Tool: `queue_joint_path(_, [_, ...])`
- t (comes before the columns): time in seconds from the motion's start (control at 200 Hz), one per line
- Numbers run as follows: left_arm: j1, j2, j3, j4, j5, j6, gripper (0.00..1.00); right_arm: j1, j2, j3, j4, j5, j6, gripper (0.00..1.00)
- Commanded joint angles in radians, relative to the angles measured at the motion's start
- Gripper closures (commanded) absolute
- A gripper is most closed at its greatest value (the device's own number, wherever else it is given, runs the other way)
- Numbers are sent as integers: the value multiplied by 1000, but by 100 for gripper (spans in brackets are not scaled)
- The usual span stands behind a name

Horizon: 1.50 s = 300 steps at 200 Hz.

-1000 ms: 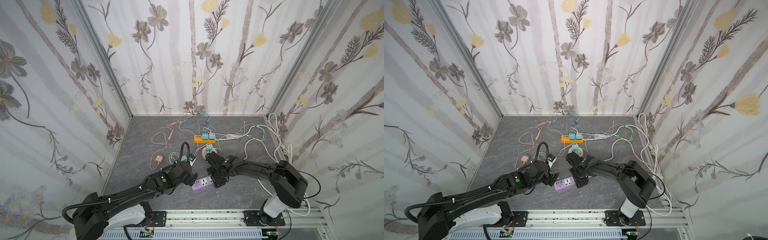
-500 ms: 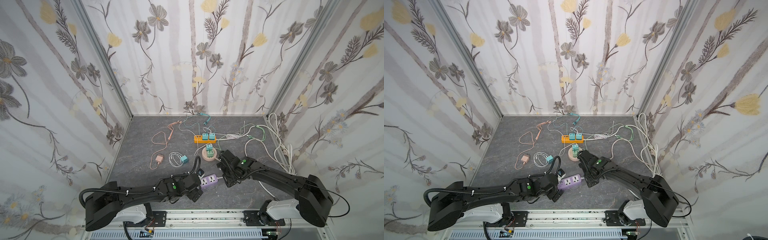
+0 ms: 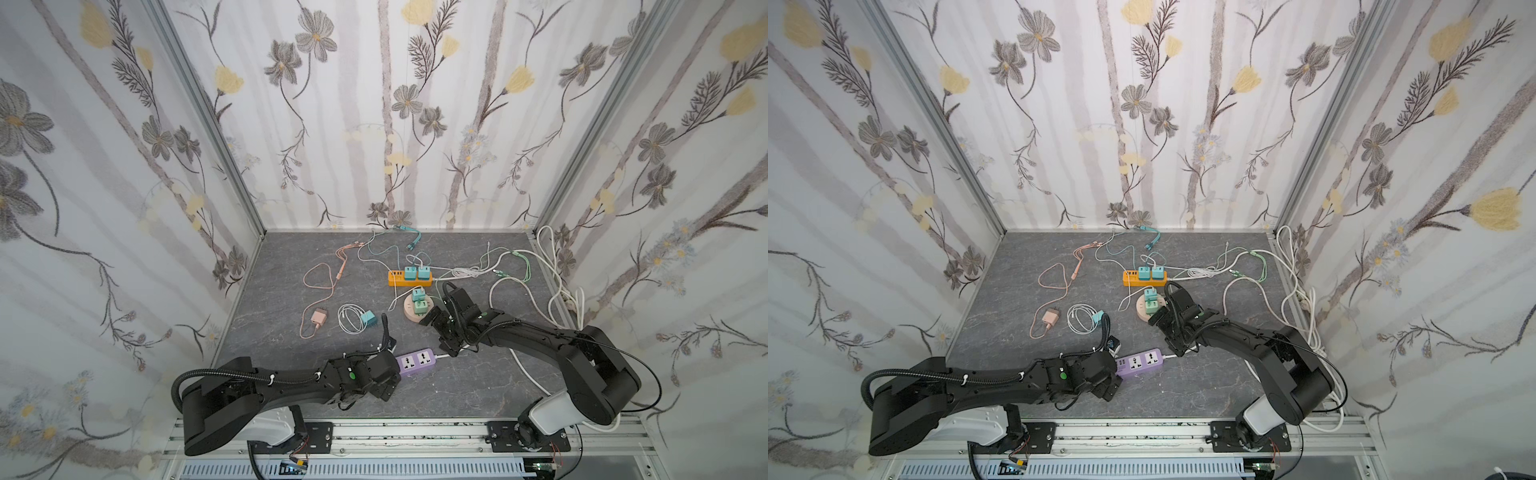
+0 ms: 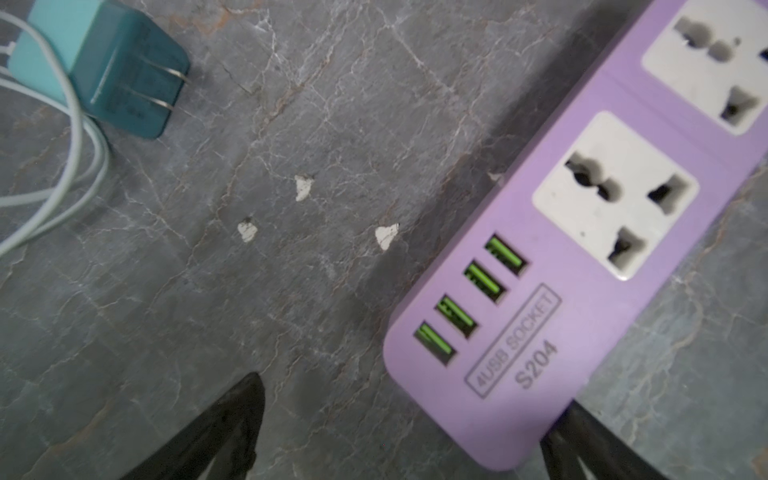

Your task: Insert the plug

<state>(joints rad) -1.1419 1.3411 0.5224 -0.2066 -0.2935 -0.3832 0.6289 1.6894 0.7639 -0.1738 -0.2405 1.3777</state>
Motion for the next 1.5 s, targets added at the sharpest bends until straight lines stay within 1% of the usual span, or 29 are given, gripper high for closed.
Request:
queue_joint_path(0.0, [6,26,15,-21,-54,-46,0,-5,-11,-44,62,-21,66,1])
queue_joint_path(0.145, [19,16,2,-9,-51,-56,0,-5,-30,-125,119,-25,151,1])
queue_joint_path(0.265, [25,-1,-5,-8,-50,-54,0,-5,-10,-146,165,-56,176,1])
queue_joint_path(0.375, [30,-12,-13,-9,-52,-62,0,0,-23,-146,137,-45,185,1])
queue_joint_path(0.545, [41,-25,-18,-7,-57,-69,0,7,-76,-143,56,11,183,1])
queue_joint_path(0.56, [40,-25,-18,-7,-56,-68,0,8,-106,-143,50,13,182,1])
queue_joint_path(0.605, [42,-28,-19,-8,-56,-67,0,8,-122,-145,36,21,182,1])
queue_joint_path(0.745, [45,-60,-18,-10,-41,-60,0,9,-147,-124,15,36,148,1])
queue_joint_path(0.804, [48,-77,-19,-17,-40,-60,0,12,-163,-93,-21,64,102,1])
queue_joint_path(0.854, [54,-131,-21,-24,-32,-62,0,15,-179,-57,-62,96,60,1])
queue_joint_path(1.004, [91,-273,-7,-73,2,-66,0,25,-231,48,-136,190,-139,1])
queue_joint_path(1.089, [137,-360,2,-103,12,-82,0,29,-255,96,-161,239,-250,0])
queue_joint_path(1.209, [223,-447,36,-177,12,-128,0,29,-293,102,-117,290,-358,1])
queue_joint_path(1.279, [281,-466,70,-232,-2,-162,0,29,-316,86,-70,334,-416,1])
queue_joint_path(1.344, [331,-464,99,-269,-22,-198,0,28,-333,73,-22,372,-495,1])
queue_joint_path(1.409, [378,-448,122,-287,-37,-235,0,28,-342,78,-7,414,-557,1])
queue_joint_path(1.494, [433,-407,146,-298,-43,-285,0,28,-346,69,28,433,-611,1])
